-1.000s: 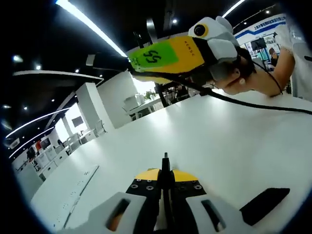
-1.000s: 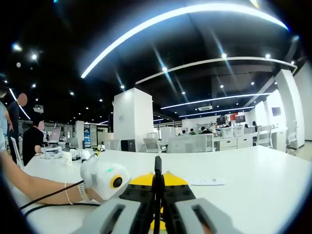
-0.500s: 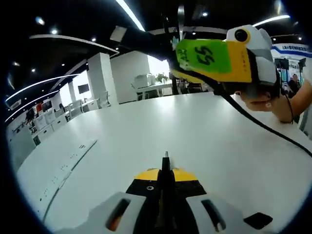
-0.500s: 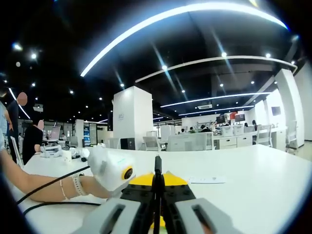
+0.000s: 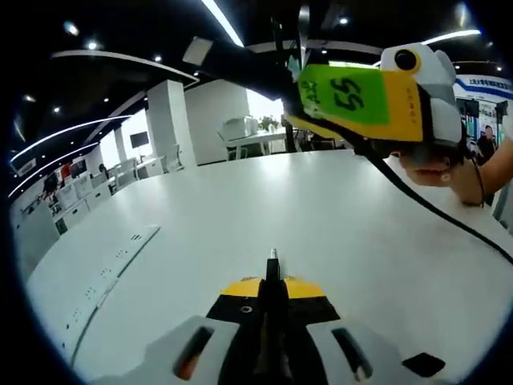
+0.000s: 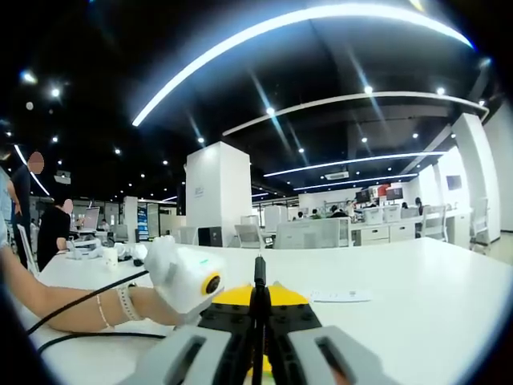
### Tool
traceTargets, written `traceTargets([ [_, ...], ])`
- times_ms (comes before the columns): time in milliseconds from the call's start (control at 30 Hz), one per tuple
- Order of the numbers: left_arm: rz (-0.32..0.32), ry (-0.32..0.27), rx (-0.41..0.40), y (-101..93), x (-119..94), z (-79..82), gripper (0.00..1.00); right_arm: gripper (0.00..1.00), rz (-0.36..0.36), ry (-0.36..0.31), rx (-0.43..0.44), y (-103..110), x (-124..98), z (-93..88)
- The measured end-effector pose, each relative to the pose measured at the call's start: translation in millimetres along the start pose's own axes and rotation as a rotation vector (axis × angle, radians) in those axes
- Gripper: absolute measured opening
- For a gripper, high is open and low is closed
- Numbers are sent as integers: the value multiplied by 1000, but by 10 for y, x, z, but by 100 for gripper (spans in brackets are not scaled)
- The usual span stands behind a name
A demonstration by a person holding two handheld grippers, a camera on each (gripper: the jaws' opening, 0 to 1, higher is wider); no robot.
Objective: Find the charging cable on the desk, coil it up and secure with Velcro.
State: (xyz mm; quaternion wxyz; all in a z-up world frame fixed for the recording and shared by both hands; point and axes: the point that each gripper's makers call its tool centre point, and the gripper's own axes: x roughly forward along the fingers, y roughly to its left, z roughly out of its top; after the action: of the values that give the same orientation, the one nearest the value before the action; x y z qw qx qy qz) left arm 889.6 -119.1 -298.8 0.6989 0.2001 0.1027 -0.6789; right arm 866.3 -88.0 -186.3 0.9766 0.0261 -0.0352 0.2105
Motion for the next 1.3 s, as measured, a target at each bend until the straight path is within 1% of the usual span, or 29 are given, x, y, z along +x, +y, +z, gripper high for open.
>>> traceTargets([
  [100,10,-12,3,22,-7,8,12,6,-2,-1,1,-6,-1,3],
  [200,27,-36,-6,67,-15,29,30,6,-5,0,2,-17,-1,-1],
  [233,34,-34,-10,77,-17,28,35,6,-5,0,2,-17,0,-1],
  [300,48,-30,-18,99,-23,27,41,6,-5,1,2,-19,1,-2],
  [367,60,-25,-26,117,-27,30,50,6,-5,1,2,-18,2,-4],
  [433,55,-18,-40,90,-23,26,57,6,-5,2,-1,-19,4,-7],
  [500,53,-15,-43,77,-22,27,59,6,-5,2,0,-20,4,-6],
  [600,77,-14,-51,101,-34,19,66,6,-6,-2,3,-29,0,4],
  [733,86,-20,-67,121,-64,10,67,6,-6,-3,3,-34,-3,8],
  [867,92,-48,-72,119,-95,78,67,6,-7,-4,3,-39,-4,7],
  [967,103,-59,-68,170,-150,122,67,6,-7,-6,3,-49,-4,11],
  [1067,136,-61,-65,261,-257,164,67,6,-7,-6,4,-51,-1,10],
  [1100,152,-71,-70,303,-313,188,67,6,-7,-6,3,-52,0,7],
  [1233,226,-145,-102,494,-583,351,67,6,-6,-5,2,-58,3,1],
  [1300,249,-179,-107,555,-712,433,67,6,-6,-6,1,-59,3,5],
])
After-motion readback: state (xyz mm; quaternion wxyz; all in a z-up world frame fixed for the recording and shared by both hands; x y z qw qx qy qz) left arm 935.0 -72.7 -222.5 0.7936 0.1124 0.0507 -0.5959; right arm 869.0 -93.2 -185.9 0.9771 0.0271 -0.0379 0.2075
